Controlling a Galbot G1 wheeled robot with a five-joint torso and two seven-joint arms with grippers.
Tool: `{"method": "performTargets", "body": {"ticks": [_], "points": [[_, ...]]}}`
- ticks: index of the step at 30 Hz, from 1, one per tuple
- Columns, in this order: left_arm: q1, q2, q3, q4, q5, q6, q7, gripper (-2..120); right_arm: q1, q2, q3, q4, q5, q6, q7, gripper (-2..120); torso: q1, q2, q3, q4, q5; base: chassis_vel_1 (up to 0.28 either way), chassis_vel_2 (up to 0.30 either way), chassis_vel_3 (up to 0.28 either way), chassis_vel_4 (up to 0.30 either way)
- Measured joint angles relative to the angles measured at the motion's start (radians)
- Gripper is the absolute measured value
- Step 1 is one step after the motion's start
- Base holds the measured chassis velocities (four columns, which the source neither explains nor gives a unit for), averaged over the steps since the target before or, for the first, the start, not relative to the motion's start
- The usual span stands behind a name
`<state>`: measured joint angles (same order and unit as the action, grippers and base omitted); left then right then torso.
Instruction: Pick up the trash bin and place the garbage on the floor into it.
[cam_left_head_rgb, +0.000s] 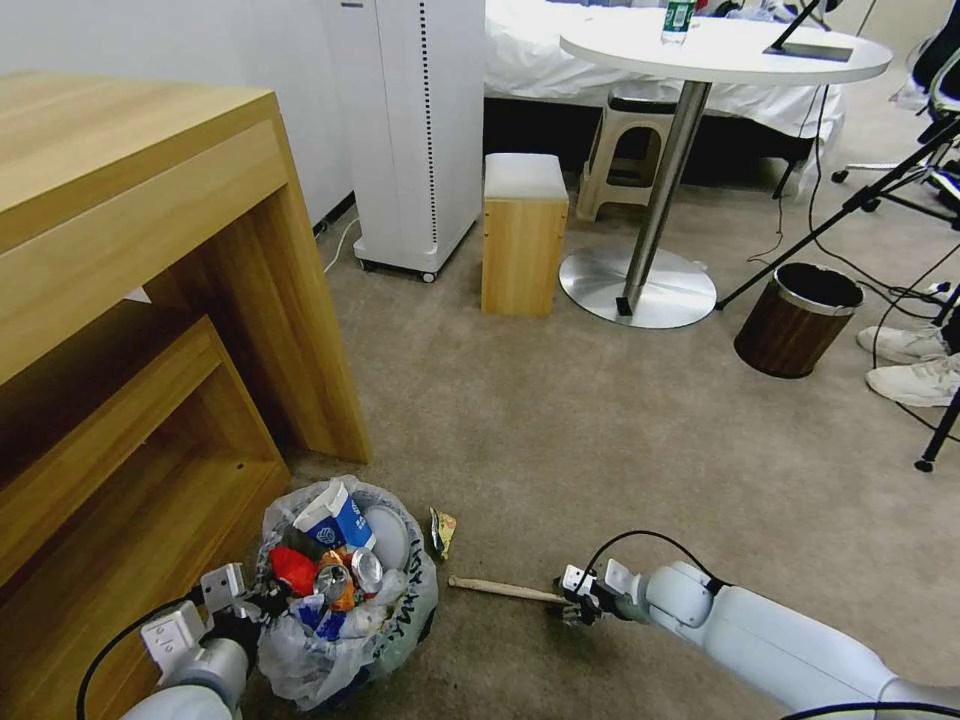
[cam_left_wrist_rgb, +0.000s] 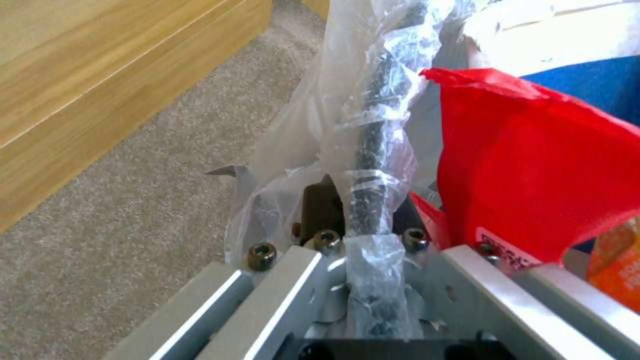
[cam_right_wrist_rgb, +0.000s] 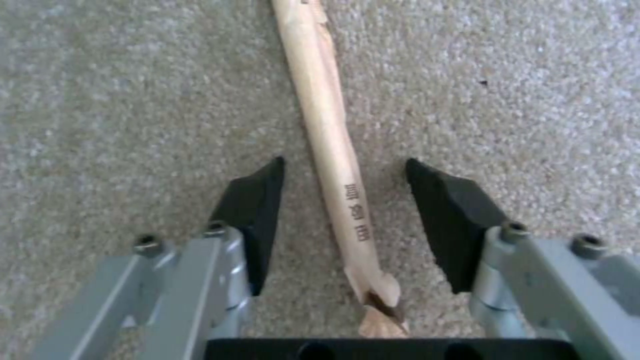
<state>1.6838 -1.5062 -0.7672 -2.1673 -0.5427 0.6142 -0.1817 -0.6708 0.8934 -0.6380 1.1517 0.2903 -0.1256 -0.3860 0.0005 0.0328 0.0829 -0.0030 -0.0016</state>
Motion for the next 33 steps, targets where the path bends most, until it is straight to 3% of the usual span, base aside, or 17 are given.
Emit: {"method": "performTargets", "body": {"ticks": [3, 16, 19, 21, 24, 29, 31, 32, 33], "points": [[0.0, -0.001, 0.0, -0.001, 0.001, -0.001, 0.001, 0, -0.005, 0.008, -0.001, -0.011, -0.006, 0.007, -0.001, 37, 0.0, 0.0, 0.0, -0.0003, 0.0001, 0.0, 0.0, 0.0, 0.0], [-0.007, -0.001, 0.001, 0.005, 0.003, -0.004, 0.001, 0, -0.015, 0.008, 0.001, -0.017, -0.014, 0.021, 0.002, 26, 0.0, 0.0, 0.0, 0.0007, 0.0015, 0.0, 0.0, 0.0, 0.0], [-0.008, 0.0, 0.001, 0.005, 0.003, -0.004, 0.001, 0, -0.02, 0.008, 0.003, -0.016, -0.019, 0.025, 0.003, 19, 0.0, 0.0, 0.0, 0.0007, 0.0019, 0.0, 0.0, 0.0, 0.0], [-0.009, 0.0, 0.001, 0.008, 0.003, -0.004, 0.001, 0, -0.024, 0.007, 0.004, -0.016, -0.02, 0.028, 0.004, 8, 0.0, 0.0, 0.0, 0.0009, 0.0023, 0.0, 0.0, 0.0, 0.0], [-0.008, 0.001, 0.001, 0.009, 0.003, -0.005, 0.001, 0, -0.024, 0.006, 0.005, -0.013, -0.02, 0.028, 0.005, 3, 0.0, -0.001, 0.001, 0.0012, 0.0026, 0.0, 0.0, 0.0, 0.0], [-0.009, 0.004, -0.001, 0.014, 0.002, -0.005, 0.001, 0, -0.024, -0.018, 0.022, 0.036, -0.003, 0.02, 0.024, 0, 0.0, -0.002, 0.001, 0.0019, 0.0048, 0.0, 0.0, 0.0, 0.0], [-0.01, 0.006, -0.002, 0.015, 0.002, -0.005, 0.001, 0, -0.024, -0.027, 0.031, 0.049, 0.004, 0.017, 0.028, 0, 0.0, -0.002, 0.001, 0.0019, 0.004, 0.0, 0.0, 0.0, 0.0], [-0.013, 0.007, -0.002, 0.019, 0.002, -0.005, 0.001, 0, -0.029, -0.05, 0.054, 0.106, 0.026, 0.017, 0.032, 0, 0.0, -0.002, 0.001, 0.0011, 0.0012, 0.0, 0.0, 0.0, 0.0], [-0.015, 0.008, -0.001, 0.021, 0.001, -0.005, 0.001, 0, -0.034, -0.066, 0.073, 0.149, 0.042, 0.021, 0.04, 0, 0.0, -0.002, 0.001, 0.001, 0.0027, 0.0, 0.0, 0.0, 0.0]]}}
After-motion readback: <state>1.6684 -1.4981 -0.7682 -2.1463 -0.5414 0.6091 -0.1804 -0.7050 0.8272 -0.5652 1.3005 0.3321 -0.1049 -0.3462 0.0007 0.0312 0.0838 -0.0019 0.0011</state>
